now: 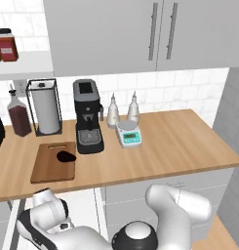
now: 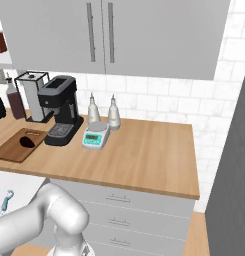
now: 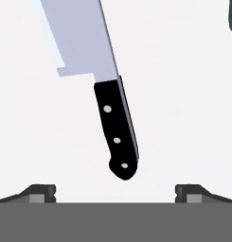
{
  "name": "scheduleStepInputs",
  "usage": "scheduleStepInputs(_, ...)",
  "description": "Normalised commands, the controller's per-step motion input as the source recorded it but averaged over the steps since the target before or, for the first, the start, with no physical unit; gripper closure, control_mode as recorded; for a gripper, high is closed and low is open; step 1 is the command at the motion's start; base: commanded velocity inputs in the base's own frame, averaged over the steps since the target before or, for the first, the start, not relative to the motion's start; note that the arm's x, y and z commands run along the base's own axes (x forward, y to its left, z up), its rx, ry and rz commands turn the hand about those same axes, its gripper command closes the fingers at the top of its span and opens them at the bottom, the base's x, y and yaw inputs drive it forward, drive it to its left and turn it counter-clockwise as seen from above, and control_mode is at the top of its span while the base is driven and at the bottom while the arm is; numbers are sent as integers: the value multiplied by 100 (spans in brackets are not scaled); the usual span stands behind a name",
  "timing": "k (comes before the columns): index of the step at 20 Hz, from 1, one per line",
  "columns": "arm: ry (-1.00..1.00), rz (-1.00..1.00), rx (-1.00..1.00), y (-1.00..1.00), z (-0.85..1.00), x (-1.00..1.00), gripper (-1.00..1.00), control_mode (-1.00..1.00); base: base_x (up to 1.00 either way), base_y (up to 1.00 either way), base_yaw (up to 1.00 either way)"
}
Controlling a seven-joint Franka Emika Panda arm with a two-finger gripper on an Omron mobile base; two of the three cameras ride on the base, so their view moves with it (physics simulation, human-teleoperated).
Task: Place the appropriate cutting tool for cutting the avocado skin on the cutting board.
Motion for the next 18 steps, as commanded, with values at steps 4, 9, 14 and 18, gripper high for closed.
scheduleStepInputs(4, -1, 0, 0, 0, -17, 12, -100, -100, 0, 0, 0)
scheduleStepInputs(9, -10, 1, 0, 0, -1, 34, -100, -100, 0, 0, 0)
scheduleStepInputs(14, -10, 2, 0, 4, -4, 31, -100, -100, 0, 0, 0)
scheduleStepInputs(18, -6, 3, 0, 5, -19, 14, -100, -100, 0, 0, 0)
